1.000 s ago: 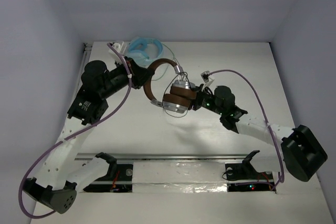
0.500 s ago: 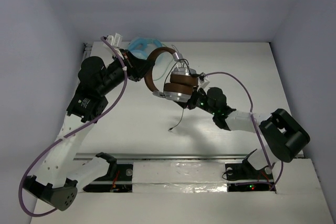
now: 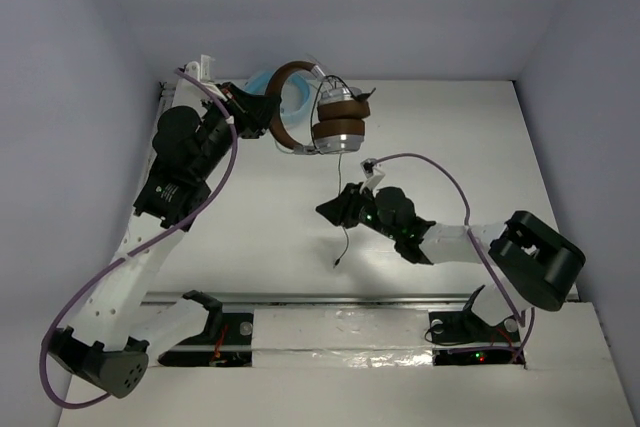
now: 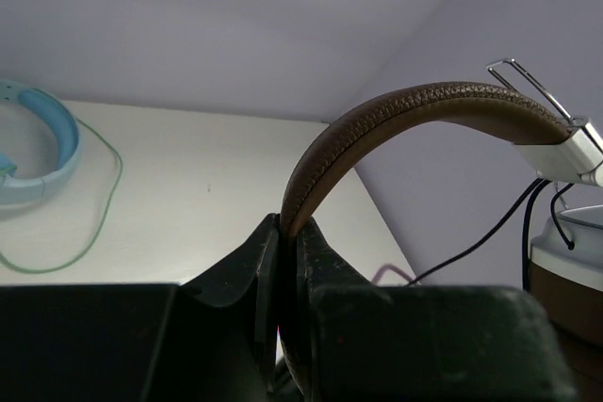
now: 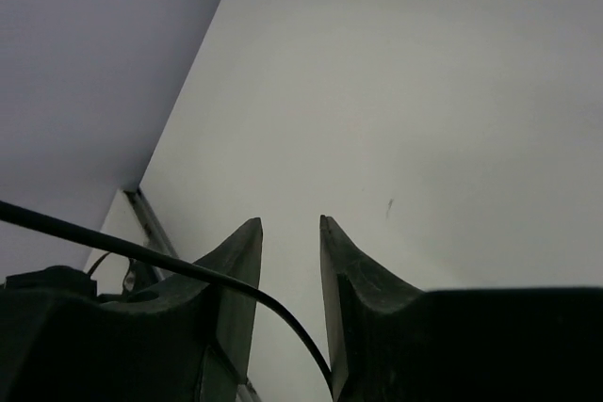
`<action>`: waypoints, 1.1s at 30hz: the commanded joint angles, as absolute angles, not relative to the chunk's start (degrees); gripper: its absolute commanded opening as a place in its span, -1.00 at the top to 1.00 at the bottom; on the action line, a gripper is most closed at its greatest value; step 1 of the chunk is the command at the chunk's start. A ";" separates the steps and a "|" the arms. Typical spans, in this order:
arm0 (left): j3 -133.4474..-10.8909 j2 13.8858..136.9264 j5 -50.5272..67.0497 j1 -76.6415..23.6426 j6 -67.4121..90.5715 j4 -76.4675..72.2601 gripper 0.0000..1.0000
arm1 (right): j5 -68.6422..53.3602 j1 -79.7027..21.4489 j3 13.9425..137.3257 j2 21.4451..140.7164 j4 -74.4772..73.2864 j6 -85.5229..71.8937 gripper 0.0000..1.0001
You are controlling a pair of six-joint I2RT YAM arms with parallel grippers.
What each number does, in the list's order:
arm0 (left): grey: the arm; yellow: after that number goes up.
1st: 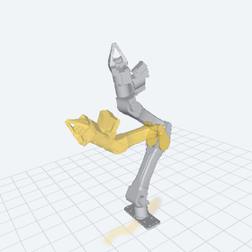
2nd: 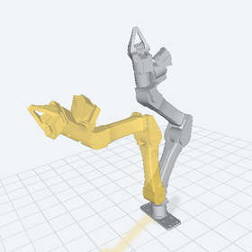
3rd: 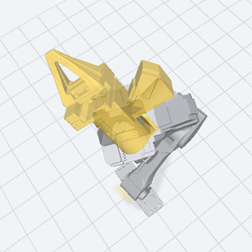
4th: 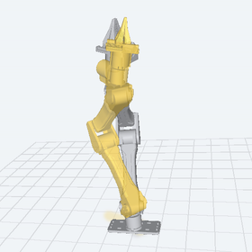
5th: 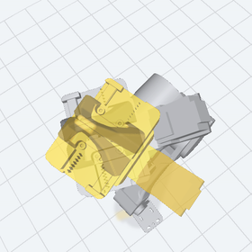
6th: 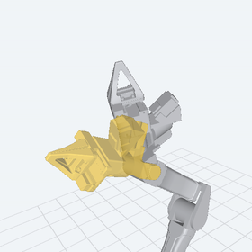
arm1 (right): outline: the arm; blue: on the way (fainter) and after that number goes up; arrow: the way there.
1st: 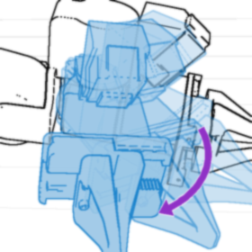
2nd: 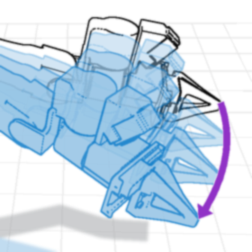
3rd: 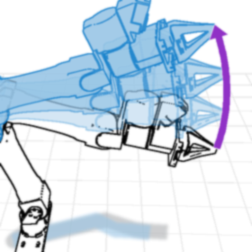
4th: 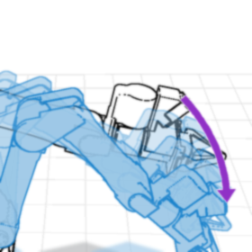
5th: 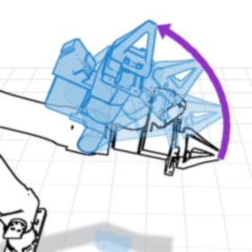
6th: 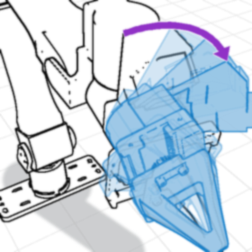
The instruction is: Wrap the headphones
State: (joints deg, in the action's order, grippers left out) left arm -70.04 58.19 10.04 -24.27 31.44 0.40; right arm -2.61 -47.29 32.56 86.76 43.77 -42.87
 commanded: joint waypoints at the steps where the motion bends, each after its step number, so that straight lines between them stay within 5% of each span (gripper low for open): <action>1: -67.08 55.46 1.08 -24.08 35.50 -10.27 1.00 | 2.90 -49.83 30.68 84.38 43.69 -45.00 0.24; 5: -61.97 55.80 -3.07 -24.08 36.56 -14.06 1.00 | 3.69 -52.47 29.10 82.97 42.63 -45.79 0.38; 8: -59.78 56.16 -5.88 -24.08 36.30 -15.46 1.00 | 3.78 -53.88 27.25 82.09 42.46 -46.23 1.00; 22: -48.34 60.11 -26.44 -24.08 32.70 -20.74 1.00 | 2.20 -64.68 38.22 75.15 15.14 -42.90 1.00; 33: -38.77 66.53 -26.02 -27.86 35.06 -23.47 1.00 | 3.97 -73.56 57.21 81.03 -12.66 -36.13 1.00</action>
